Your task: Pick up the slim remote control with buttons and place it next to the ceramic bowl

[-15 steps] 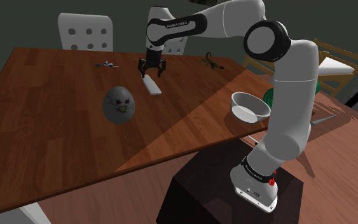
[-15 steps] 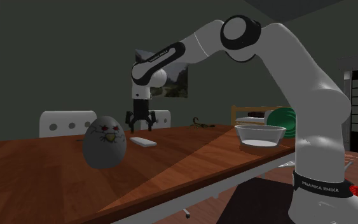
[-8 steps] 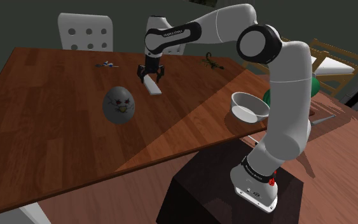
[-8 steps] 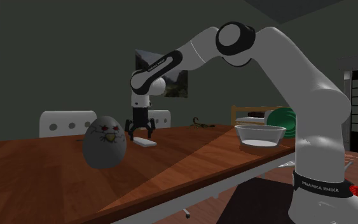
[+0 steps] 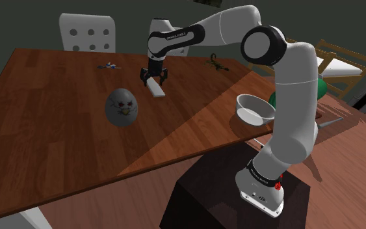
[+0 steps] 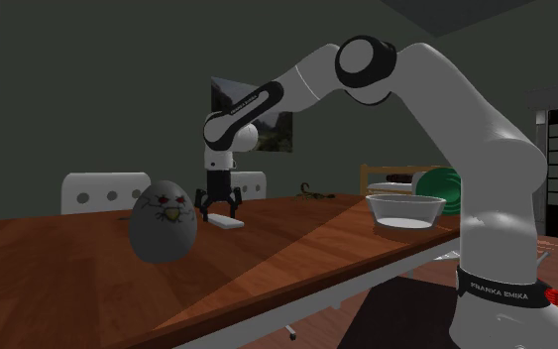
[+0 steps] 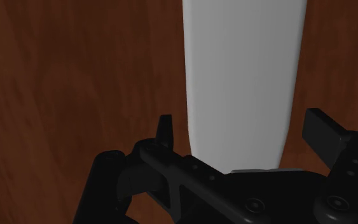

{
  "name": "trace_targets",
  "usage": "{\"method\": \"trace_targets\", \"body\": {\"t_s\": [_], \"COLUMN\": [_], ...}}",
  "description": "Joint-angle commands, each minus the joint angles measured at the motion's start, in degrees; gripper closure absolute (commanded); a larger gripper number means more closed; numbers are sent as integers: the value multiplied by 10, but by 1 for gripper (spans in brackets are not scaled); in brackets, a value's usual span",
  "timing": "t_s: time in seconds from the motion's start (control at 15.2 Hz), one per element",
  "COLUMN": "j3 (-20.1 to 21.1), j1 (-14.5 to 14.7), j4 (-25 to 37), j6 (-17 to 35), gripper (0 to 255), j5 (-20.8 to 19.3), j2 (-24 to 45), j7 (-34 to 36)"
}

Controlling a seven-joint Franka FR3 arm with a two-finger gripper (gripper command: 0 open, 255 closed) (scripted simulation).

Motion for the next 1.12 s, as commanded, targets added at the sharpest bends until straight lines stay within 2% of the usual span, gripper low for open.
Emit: {"method": "trace_targets", "body": {"t_s": [0.0, 0.59, 1.06], "j3": [0, 0, 2], "j1": [0, 0, 0], "j4": [0, 0, 23], "j6": [0, 0, -43], "gripper": [255, 255, 255], "j5": [0, 0, 3], "j2": [0, 0, -20], "j7": [0, 0, -2]}}
